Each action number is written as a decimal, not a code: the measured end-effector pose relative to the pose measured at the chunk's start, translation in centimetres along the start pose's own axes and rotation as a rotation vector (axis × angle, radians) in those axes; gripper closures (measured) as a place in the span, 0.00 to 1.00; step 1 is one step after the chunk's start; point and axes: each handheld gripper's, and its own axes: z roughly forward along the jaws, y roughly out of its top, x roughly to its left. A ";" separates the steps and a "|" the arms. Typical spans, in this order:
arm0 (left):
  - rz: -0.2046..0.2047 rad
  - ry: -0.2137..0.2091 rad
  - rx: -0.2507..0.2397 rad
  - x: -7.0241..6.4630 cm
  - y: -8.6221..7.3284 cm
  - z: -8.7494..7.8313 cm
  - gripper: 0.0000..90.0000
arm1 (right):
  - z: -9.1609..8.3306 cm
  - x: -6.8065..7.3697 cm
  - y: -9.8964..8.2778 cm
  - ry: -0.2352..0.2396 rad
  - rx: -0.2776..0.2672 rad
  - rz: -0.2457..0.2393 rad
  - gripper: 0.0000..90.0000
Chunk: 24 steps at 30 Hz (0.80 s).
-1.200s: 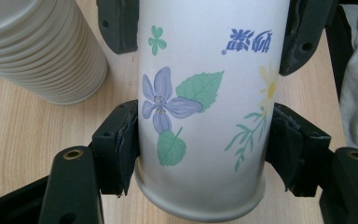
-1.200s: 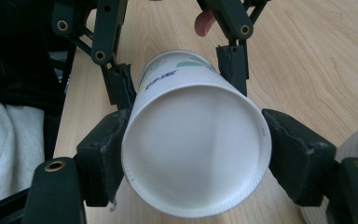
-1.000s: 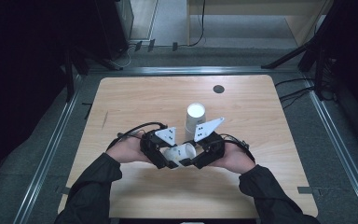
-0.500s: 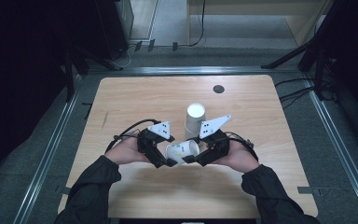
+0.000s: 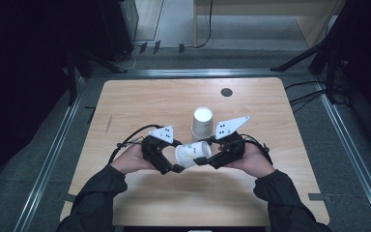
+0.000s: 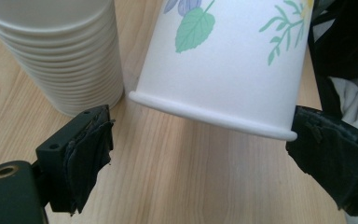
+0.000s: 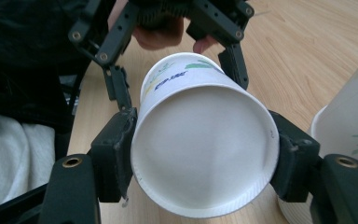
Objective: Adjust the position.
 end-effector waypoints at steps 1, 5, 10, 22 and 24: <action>-0.005 -0.007 -0.014 0.0 0.0 0.1 0.08 | -0.1 0.0 0.0 0.001 -0.003 -0.001 0.38; -0.007 -0.016 -0.034 -0.2 0.1 0.4 0.08 | -0.1 0.0 0.1 0.009 -0.016 -0.001 0.38; 0.002 -0.035 -0.065 -0.4 0.2 0.6 0.15 | 0.2 0.2 0.3 0.023 -0.019 0.000 0.38; 0.025 -0.028 -0.086 -0.6 -0.1 0.2 0.26 | 0.8 0.1 0.5 0.056 -0.014 0.012 0.39; 0.025 -0.031 -0.082 -0.5 -0.2 0.2 0.27 | 0.9 0.2 0.5 0.058 -0.009 0.013 0.39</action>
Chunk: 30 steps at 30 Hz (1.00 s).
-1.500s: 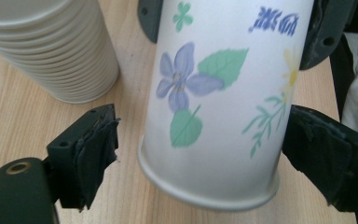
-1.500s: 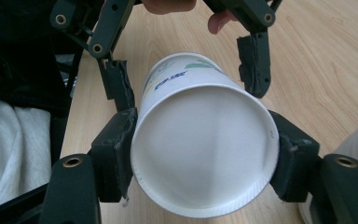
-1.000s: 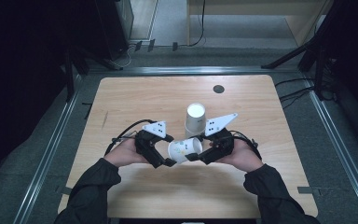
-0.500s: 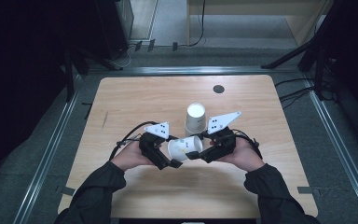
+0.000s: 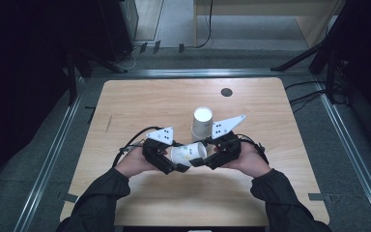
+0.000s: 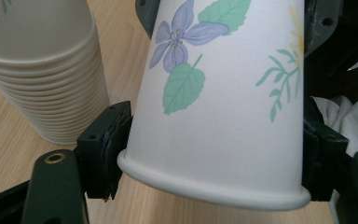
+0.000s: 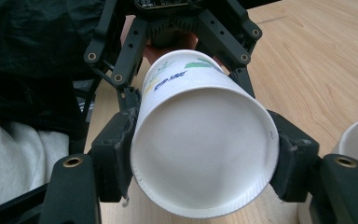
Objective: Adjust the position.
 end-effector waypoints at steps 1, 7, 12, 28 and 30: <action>-0.002 -0.002 0.002 0.0 0.0 0.0 0.28 | 0.0 0.0 0.0 0.000 0.001 0.000 0.39; -0.004 -0.026 -0.009 0.2 -0.2 -0.1 0.30 | 0.1 0.1 0.0 0.000 0.005 -0.006 0.38; -0.003 -0.017 0.013 0.2 0.0 -0.3 0.30 | 0.1 0.0 -0.1 -0.011 0.004 -0.003 0.32; 0.000 0.062 0.114 0.9 1.6 -3.6 0.30 | 0.1 -0.2 -0.8 -0.064 0.056 -0.020 0.30; 0.003 0.073 0.133 0.8 1.9 -3.8 0.30 | 0.0 -0.2 -0.9 -0.071 0.057 -0.023 0.30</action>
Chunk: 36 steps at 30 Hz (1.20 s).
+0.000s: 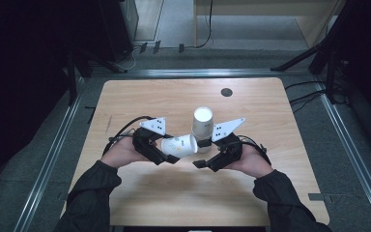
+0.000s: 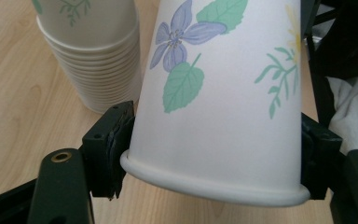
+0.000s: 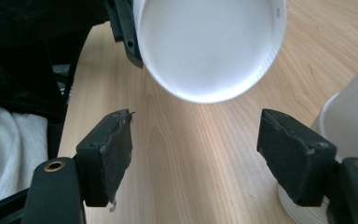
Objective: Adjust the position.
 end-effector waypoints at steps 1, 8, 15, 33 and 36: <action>0.002 0.002 0.013 0.0 0.1 -0.1 0.30 | 0.0 0.0 0.0 -0.004 0.000 -0.001 0.30; 0.010 -0.010 0.084 0.1 0.6 0.3 0.30 | 0.1 0.1 -0.3 -0.017 0.007 -0.002 0.30; 0.033 -0.021 0.172 0.0 0.8 1.7 0.30 | 0.8 0.2 -0.4 -0.018 0.023 -0.014 0.30; 0.074 -0.058 0.295 -0.7 1.2 5.3 0.30 | 2.5 0.5 -0.5 0.009 0.072 -0.025 0.32; 0.077 -0.060 0.297 -0.8 1.2 5.3 0.30 | 2.7 0.5 -0.6 0.010 0.087 -0.034 0.36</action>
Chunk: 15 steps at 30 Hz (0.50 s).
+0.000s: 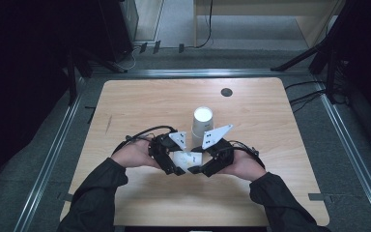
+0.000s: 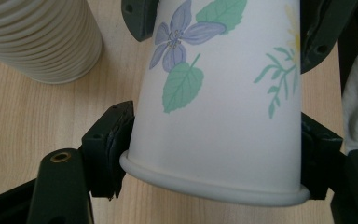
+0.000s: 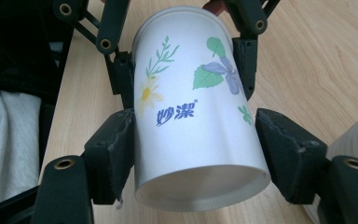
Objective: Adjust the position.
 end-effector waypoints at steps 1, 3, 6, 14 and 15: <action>0.002 0.000 -0.002 0.0 0.0 0.0 0.30 | 0.0 0.0 0.0 0.004 0.003 -0.001 0.37; 0.005 -0.002 -0.013 0.0 -0.1 -0.2 0.30 | 0.0 0.0 0.0 0.003 0.002 -0.001 0.37; -0.004 -0.012 -0.031 0.1 -0.2 -0.2 0.30 | -0.2 0.0 0.0 0.009 -0.004 0.009 0.38; -0.032 -0.014 -0.061 0.3 -0.3 -0.6 0.17 | -0.4 0.1 0.2 0.012 -0.011 -0.004 0.39; -0.038 -0.018 -0.071 0.3 -0.4 -0.8 0.14 | -0.5 0.0 0.2 0.008 -0.014 -0.002 0.39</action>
